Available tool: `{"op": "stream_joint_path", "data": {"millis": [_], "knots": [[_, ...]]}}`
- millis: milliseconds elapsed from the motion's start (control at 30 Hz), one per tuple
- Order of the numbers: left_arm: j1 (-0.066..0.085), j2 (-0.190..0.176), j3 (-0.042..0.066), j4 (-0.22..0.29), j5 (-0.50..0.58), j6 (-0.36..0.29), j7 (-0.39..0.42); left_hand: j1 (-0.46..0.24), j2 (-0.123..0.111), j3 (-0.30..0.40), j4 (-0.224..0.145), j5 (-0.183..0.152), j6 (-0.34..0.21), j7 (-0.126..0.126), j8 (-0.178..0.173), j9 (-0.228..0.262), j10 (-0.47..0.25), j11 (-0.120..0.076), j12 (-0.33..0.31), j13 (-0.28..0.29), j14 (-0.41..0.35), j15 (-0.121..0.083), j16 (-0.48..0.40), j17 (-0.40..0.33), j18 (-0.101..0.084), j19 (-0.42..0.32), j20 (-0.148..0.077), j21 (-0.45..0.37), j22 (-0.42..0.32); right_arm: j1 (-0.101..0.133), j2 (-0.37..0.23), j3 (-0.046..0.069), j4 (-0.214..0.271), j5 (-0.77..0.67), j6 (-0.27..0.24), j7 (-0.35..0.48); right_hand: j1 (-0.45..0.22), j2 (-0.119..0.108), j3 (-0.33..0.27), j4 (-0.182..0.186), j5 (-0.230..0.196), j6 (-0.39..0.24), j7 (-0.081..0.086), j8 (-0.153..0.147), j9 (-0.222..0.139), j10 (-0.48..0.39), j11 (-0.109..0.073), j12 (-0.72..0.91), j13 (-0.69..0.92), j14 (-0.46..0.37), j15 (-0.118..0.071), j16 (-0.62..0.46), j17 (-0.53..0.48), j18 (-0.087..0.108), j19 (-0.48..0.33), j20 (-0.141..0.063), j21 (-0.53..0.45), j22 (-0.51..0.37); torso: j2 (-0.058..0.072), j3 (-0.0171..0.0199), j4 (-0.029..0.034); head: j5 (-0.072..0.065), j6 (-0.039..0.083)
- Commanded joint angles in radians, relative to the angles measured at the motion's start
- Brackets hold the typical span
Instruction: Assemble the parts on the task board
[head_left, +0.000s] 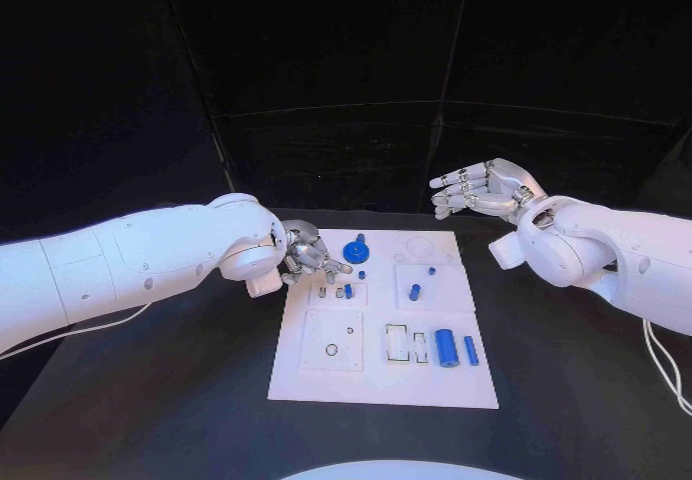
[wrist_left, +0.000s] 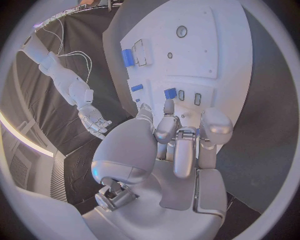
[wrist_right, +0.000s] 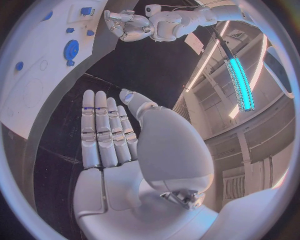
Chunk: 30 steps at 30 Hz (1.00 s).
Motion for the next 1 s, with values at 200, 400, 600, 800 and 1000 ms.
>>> {"op": "stream_joint_path", "data": {"millis": [200, 400, 600, 800, 1000], "knots": [[0.012, 0.052, -0.012, -0.044, -0.056, 0.05, -0.079, -0.011, -0.002, -0.03, 0.01, -0.001, -0.025, 0.001, 0.034, 0.031, 0.0, -0.002, 0.008, 0.004, 0.098, -0.009, 0.003, 0.237, -0.011, 0.001, -0.002, 0.011, 0.014, 0.002, 0.016, 0.001, -0.008, -0.007, -0.005, 0.017, -0.04, -0.009, -0.027, 0.007, 0.058, -0.026, 0.007, -0.004, 0.0, -0.026, 0.014, -0.01, 0.001, -0.018, 0.018, -0.011, -0.02, -0.006, -0.01, 0.011, -0.029, -0.015, 0.001, -0.0005, -0.0009, 0.007, -0.007], [0.015, 0.089, -0.014, -0.078, -0.058, 0.105, -0.103, -0.02, -0.001, -0.046, 0.023, -0.001, -0.042, 0.003, 0.047, 0.045, -0.012, -0.001, -0.003, -0.01, 0.096, -0.008, -0.001, 0.228, -0.008, -0.009, -0.001, 0.005, 0.006, 0.002, 0.021, 0.001, -0.012, -0.006, 0.0, 0.013, -0.045, -0.008, -0.034, 0.008, 0.066, -0.032, 0.009, -0.003, 0.0, -0.036, 0.017, -0.011, 0.001, -0.025, 0.021, -0.012, -0.026, -0.006, -0.012, 0.014, -0.042, -0.023, 0.002, -0.0007, -0.0002, 0.005, -0.012], [0.016, 0.123, -0.015, -0.108, -0.058, 0.128, -0.112, -0.018, 0.002, -0.049, 0.025, -0.001, -0.048, 0.004, 0.051, 0.05, -0.016, 0.0, -0.007, -0.014, 0.095, -0.007, -0.002, 0.226, -0.008, -0.013, -0.001, 0.004, 0.004, 0.002, 0.025, 0.001, -0.017, -0.01, 0.007, 0.007, -0.045, -0.005, -0.036, 0.008, 0.071, -0.037, 0.011, -0.003, 0.0, -0.041, 0.019, -0.012, 0.001, -0.03, 0.023, -0.013, -0.031, -0.006, -0.012, 0.016, -0.049, -0.027, 0.001, -0.0009, -0.001, 0.008, -0.016], [0.017, 0.148, -0.014, -0.135, -0.058, 0.172, -0.128, -0.009, 0.006, -0.048, 0.021, 0.0, -0.054, 0.005, 0.056, 0.056, -0.022, 0.001, -0.013, -0.021, 0.095, -0.006, -0.003, 0.224, -0.007, -0.016, 0.0, 0.002, 0.002, 0.002, 0.028, 0.001, -0.019, -0.013, 0.012, 0.0, -0.048, -0.004, -0.039, 0.009, 0.073, -0.039, 0.012, -0.003, 0.001, -0.044, 0.02, -0.012, 0.001, -0.032, 0.025, -0.012, -0.033, -0.006, -0.012, 0.018, -0.054, -0.03, 0.003, -0.0015, -0.0012, 0.008, -0.02], [0.018, 0.174, -0.014, -0.167, -0.058, 0.195, -0.136, 0.004, 0.015, -0.043, 0.013, 0.001, -0.06, 0.006, 0.065, 0.065, -0.025, 0.002, -0.015, -0.024, 0.094, -0.005, -0.004, 0.222, -0.006, -0.019, 0.002, 0.002, 0.003, 0.002, 0.031, 0.001, -0.018, -0.017, 0.016, -0.004, -0.047, -0.002, -0.04, 0.009, 0.079, -0.041, 0.012, -0.002, 0.001, -0.048, 0.021, -0.012, 0.001, -0.033, 0.025, -0.011, -0.036, -0.006, -0.012, 0.019, -0.06, -0.034, 0.002, -0.0008, -0.0004, 0.007, -0.024]]}}
